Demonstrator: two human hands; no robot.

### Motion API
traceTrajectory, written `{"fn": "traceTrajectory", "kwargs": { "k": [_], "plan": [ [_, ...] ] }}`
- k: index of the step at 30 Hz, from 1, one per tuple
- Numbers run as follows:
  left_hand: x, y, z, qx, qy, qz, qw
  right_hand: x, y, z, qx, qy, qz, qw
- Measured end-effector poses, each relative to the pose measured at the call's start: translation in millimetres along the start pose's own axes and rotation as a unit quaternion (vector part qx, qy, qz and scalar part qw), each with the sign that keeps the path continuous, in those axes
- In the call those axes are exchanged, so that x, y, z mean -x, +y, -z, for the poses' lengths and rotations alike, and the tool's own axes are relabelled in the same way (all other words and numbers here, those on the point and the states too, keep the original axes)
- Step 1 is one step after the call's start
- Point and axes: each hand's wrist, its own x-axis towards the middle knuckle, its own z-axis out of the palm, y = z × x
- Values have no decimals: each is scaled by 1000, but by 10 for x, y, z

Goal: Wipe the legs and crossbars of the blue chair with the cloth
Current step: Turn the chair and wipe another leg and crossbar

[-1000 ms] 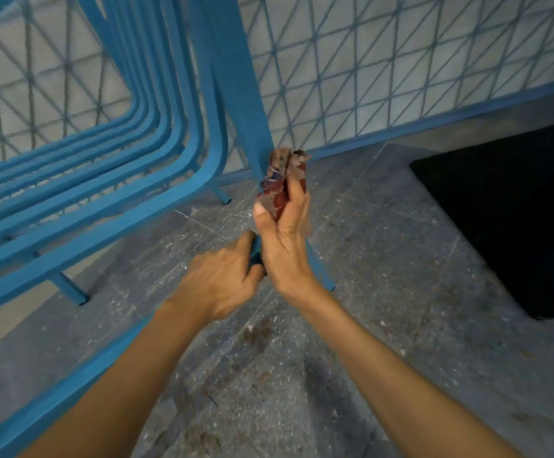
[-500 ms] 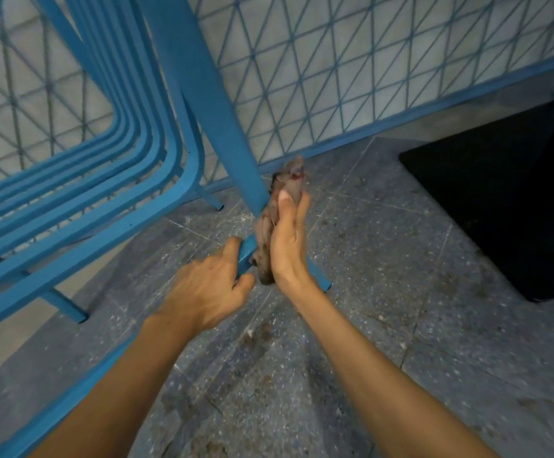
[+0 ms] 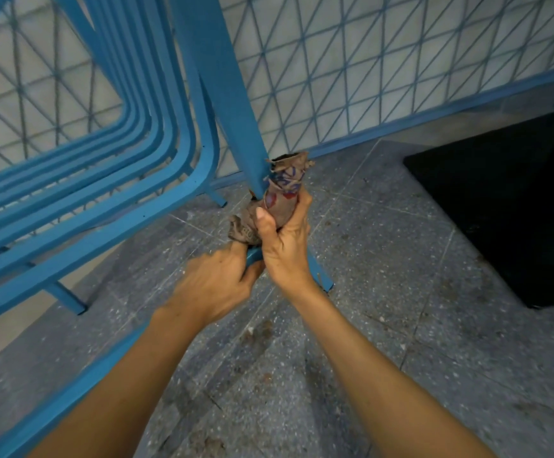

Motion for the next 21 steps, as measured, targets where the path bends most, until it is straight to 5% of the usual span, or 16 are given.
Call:
{"fn": "traceTrajectory", "kwargs": {
  "k": [4,10,18,21],
  "plan": [
    [-21,-24,9,18,-4,15,1000,-137,-275,-7,3,-7,-16,1000],
    [-34,-39,-32,51,14,3,999,-513,-711,27,-34,-103,108,988],
    [-53,-29,-44,19,27,-5,999,-108,257,437,13,-173,-125,977],
    [-63,-61,-64,19,34,-15,999,-391,136,361,-26,-181,-115,976]
  ]
}}
